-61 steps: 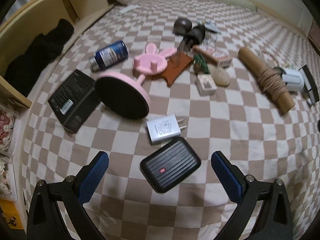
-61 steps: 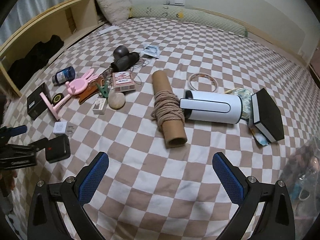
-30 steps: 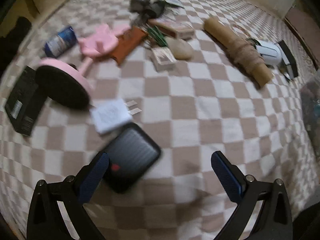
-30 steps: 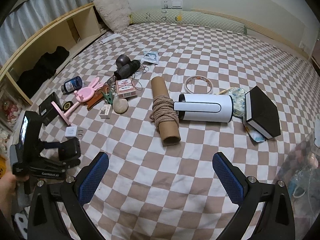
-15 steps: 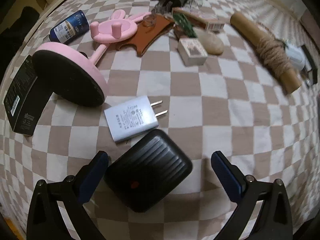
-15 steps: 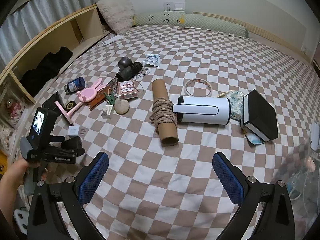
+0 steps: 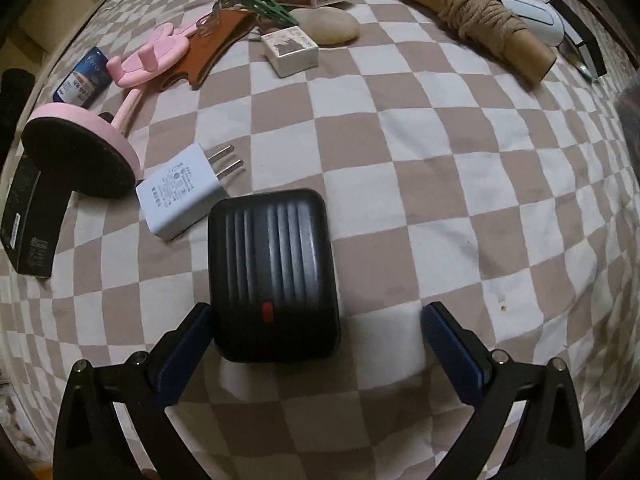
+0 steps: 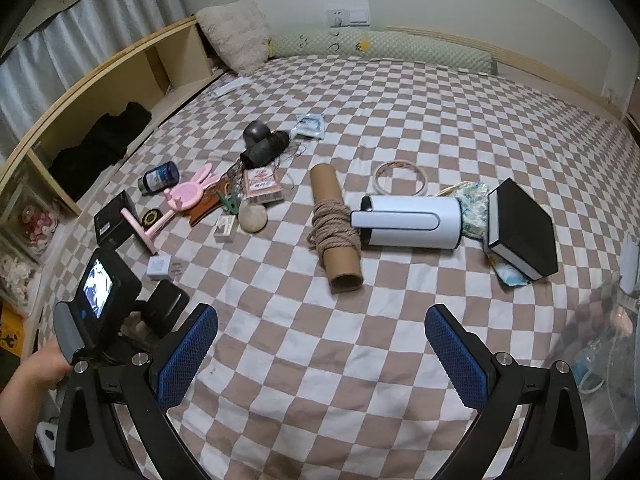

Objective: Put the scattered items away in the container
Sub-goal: 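Grasp the black power bank with the left tool while the right tool approaches the nail polish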

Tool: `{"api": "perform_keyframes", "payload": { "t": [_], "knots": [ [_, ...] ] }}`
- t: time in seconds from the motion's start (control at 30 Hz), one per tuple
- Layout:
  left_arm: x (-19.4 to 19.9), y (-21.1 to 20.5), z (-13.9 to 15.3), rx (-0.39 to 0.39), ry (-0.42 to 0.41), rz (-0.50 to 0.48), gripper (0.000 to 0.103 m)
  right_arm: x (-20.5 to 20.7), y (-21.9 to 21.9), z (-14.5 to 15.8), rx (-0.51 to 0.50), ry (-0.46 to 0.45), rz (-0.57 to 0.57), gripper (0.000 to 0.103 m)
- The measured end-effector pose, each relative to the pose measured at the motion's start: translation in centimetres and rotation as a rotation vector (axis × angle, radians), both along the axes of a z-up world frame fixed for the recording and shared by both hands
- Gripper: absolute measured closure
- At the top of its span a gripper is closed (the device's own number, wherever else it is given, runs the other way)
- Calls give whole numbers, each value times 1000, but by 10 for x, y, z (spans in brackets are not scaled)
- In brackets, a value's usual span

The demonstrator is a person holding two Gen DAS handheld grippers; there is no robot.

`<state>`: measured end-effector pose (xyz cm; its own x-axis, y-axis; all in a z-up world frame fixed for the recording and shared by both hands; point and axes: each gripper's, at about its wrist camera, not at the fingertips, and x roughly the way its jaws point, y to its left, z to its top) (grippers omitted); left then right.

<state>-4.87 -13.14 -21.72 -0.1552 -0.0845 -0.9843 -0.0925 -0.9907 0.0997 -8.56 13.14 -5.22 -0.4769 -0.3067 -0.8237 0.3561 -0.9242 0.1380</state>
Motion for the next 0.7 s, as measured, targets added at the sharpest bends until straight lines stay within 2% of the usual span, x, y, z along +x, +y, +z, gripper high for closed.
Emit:
{"api": "perform_keyframes", "payload": {
  "t": [0.2,0.3,0.53,0.63,0.7],
  "knots": [
    [-1,0,2,-8,14,26,1,-1,-20,-19,44,-12,21,0],
    [-3,-6,6,-15,49,45,10,-5,-30,-33,54,-37,30,0],
    [1,-17,8,21,105,26,12,-9,-44,-53,93,-49,64,0],
    [4,-25,12,33,140,30,22,-13,-50,-56,93,-30,70,0],
    [7,-33,14,44,163,34,33,-17,-56,-56,93,-5,79,0]
  ]
}}
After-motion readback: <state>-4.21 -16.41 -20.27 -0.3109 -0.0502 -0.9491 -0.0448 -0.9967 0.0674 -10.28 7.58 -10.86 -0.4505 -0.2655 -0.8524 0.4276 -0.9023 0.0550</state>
